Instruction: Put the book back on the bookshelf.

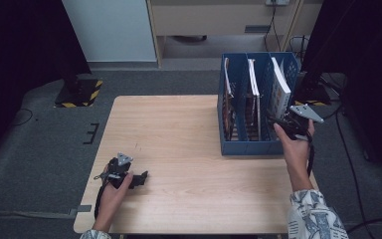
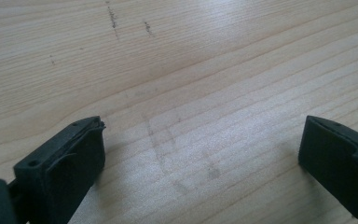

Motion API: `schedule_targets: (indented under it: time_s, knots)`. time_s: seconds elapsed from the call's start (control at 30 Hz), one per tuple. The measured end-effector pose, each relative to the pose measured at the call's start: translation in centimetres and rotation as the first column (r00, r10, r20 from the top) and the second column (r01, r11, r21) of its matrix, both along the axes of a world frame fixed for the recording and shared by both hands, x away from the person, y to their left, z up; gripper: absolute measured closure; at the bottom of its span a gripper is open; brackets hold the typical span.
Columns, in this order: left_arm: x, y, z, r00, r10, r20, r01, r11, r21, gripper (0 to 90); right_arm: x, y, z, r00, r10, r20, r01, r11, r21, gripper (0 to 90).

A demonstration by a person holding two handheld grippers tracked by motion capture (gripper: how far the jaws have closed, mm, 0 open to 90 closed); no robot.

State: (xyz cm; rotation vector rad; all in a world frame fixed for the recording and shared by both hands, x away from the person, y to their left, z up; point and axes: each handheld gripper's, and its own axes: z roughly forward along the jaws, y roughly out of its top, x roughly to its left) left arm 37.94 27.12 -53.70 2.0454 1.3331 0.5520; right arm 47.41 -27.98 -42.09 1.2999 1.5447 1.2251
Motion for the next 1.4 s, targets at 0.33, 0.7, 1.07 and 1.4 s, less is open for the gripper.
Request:
schedule_targets:
  time_s: [0.33, 0.7, 1.07, 1.4]
  knots:
    - [0.0, 0.0, 0.0, 1.0000, 0.000, 0.000, 0.000, 1.0000, 0.000, 0.0, -0.6, 0.0, -0.1, 1.0000, 0.005, -0.004, -0.005, 0.9999, -0.009, 10.6]
    - [0.0, 0.0, 0.0, 1.0000, -0.001, -0.001, 0.001, 1.0000, -0.001, 0.0, -2.1, 0.3, -0.1, 0.9994, 0.034, -0.012, -0.034, 0.9992, -0.021, 8.3]
    - [0.0, 0.0, 0.0, 1.0000, -0.001, -0.002, 0.001, 1.0000, -0.002, 0.0, -4.0, 0.7, -0.6, 0.9970, 0.069, -0.035, -0.069, 0.9975, -0.016, 7.9]
    - [0.0, -0.1, 0.0, 1.0000, -0.002, -0.003, 0.002, 1.0000, -0.002, 0.0, -5.4, 1.9, -1.2, 0.9915, 0.119, -0.051, -0.120, 0.9926, -0.017, 7.8]
